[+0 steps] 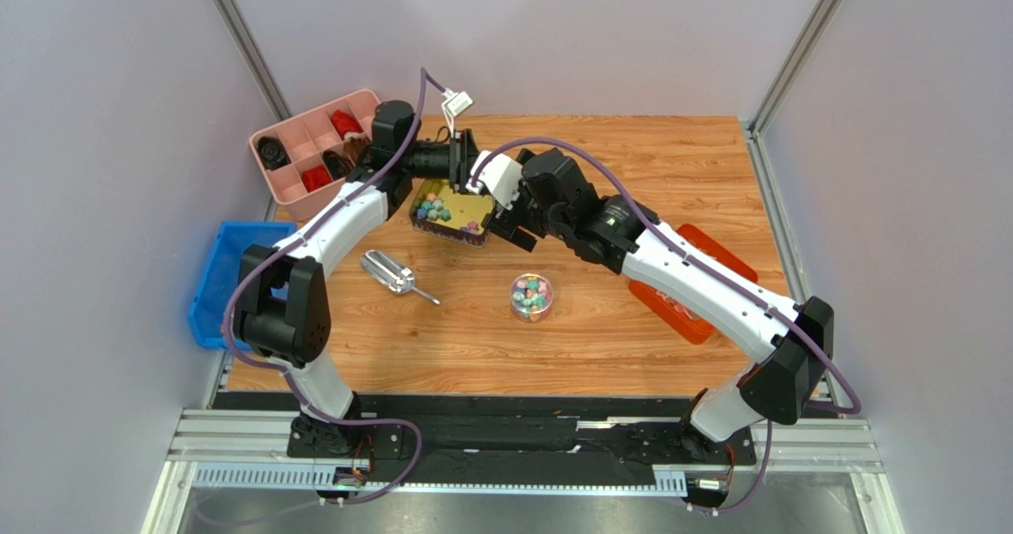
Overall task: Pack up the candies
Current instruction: Close the bottle lid on the packing bottle.
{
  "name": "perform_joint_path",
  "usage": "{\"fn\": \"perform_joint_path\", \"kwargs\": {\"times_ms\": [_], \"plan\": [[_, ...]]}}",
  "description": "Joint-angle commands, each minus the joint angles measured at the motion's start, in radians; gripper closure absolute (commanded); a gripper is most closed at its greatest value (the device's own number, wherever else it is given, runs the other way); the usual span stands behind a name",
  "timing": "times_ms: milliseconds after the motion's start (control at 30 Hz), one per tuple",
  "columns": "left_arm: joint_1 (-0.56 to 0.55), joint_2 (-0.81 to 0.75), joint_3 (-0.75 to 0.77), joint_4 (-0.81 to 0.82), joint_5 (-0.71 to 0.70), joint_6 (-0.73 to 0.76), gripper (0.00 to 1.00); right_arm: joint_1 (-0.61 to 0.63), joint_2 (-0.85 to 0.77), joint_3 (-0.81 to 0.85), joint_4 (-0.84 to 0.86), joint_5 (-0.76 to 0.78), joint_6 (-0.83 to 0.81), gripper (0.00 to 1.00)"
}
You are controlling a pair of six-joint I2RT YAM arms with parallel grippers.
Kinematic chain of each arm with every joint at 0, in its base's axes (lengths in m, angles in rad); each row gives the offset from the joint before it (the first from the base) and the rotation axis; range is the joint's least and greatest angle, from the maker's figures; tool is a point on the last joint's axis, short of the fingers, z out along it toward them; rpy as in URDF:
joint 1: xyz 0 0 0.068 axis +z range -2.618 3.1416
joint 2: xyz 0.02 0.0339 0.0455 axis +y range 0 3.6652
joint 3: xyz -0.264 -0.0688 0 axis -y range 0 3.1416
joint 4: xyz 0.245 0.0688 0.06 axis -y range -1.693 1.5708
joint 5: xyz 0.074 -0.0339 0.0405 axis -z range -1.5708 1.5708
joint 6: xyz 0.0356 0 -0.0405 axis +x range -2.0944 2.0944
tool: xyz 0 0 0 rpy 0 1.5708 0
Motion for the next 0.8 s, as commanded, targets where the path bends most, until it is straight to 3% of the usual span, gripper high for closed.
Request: {"fn": "perform_joint_path", "kwargs": {"times_ms": [0,133,300,367,533,767], "plan": [[0.028,-0.096,-0.005,-0.005,-0.015,0.068,0.41,0.002,-0.051,-0.004,0.004,-0.005,-0.013,0.39],[0.072,-0.154,-0.029,-0.016,-0.05,0.138,0.28,-0.004,-0.068,-0.021,-0.002,-0.002,-0.028,0.39],[0.082,-0.214,-0.069,-0.168,-0.135,0.474,0.21,-0.033,-0.099,-0.03,-0.019,-0.016,-0.033,0.38],[0.08,-0.249,-0.147,-0.162,-0.194,0.563,0.04,-0.051,-0.116,-0.03,-0.026,-0.032,-0.033,0.38],[0.07,-0.315,-0.409,0.062,-0.285,0.709,0.01,-0.132,-0.142,-0.014,-0.04,-0.091,-0.013,0.37],[-0.001,-0.377,-0.695,0.375,-0.261,0.795,0.01,-0.202,-0.154,0.033,-0.072,-0.129,0.002,0.35]]}}
